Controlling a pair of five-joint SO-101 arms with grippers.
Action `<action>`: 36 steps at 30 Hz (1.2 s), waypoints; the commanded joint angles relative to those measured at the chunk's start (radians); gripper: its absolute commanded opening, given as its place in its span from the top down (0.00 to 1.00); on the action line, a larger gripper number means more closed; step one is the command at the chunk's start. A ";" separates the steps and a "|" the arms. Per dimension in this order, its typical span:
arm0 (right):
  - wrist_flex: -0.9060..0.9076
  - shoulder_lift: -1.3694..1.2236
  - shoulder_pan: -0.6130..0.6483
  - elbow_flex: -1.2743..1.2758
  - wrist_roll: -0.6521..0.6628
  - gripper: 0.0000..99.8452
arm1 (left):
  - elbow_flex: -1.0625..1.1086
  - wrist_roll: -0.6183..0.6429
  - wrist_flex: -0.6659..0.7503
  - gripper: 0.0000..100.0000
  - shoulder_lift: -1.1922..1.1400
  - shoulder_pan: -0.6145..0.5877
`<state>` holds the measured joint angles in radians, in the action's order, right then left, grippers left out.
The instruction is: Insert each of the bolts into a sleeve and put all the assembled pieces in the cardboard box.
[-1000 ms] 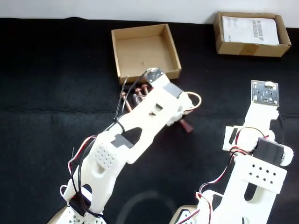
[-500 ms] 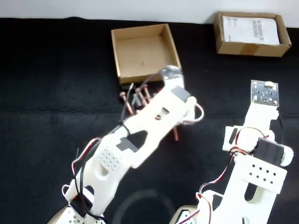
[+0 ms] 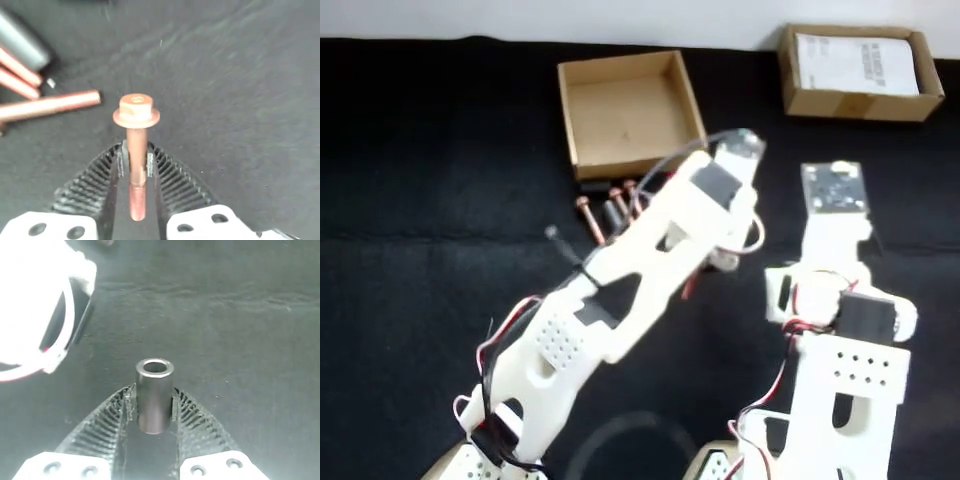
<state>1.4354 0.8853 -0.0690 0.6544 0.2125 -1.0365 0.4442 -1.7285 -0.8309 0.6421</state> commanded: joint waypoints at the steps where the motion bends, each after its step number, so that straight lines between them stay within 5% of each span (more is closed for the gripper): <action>1: -0.015 0.030 0.024 -0.018 -0.006 0.99 | -0.179 -0.035 -0.034 0.99 0.028 -0.036; 6: -0.087 0.030 0.027 -0.045 -0.023 0.99 | -0.271 -0.037 -0.034 0.99 0.130 -0.042; 14: -0.357 0.243 0.073 0.005 -0.249 0.99 | -0.357 -0.037 -0.034 0.99 0.341 -0.042; 24: -0.622 0.665 0.231 0.317 -0.262 0.99 | -0.369 -0.147 -0.035 0.99 0.588 -0.041; 36: -0.651 0.908 0.242 0.524 -0.261 0.99 | -0.369 -0.281 -0.035 0.99 0.805 -0.068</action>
<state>0.8078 1.7645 0.1672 1.1623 -0.0407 -1.3755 0.1711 -1.7622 -0.0836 0.6099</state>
